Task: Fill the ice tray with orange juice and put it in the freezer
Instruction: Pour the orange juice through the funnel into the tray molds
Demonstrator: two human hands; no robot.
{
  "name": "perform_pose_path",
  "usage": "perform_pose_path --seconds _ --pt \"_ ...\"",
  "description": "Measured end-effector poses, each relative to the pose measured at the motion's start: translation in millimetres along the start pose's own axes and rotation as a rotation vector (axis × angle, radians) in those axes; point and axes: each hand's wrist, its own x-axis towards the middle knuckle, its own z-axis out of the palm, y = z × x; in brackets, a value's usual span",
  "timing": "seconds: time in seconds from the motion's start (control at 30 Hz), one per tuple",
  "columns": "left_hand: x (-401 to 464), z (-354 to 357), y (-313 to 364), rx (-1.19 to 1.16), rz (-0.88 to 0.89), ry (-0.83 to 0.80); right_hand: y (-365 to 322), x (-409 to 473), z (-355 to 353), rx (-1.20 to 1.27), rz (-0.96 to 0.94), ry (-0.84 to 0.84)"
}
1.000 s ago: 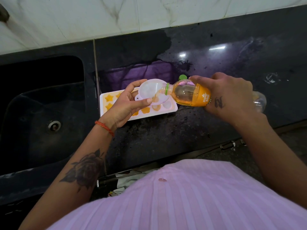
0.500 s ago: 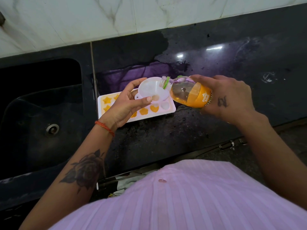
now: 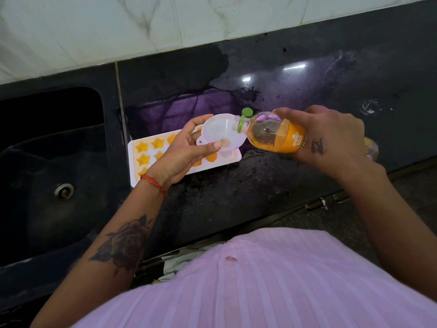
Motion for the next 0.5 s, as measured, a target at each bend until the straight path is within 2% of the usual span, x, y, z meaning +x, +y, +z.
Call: perform_pose_path --seconds 0.5 --pt "1.6 -0.5 -0.6 -0.019 -0.004 -0.005 0.2 2.3 -0.6 -0.061 -0.008 0.009"
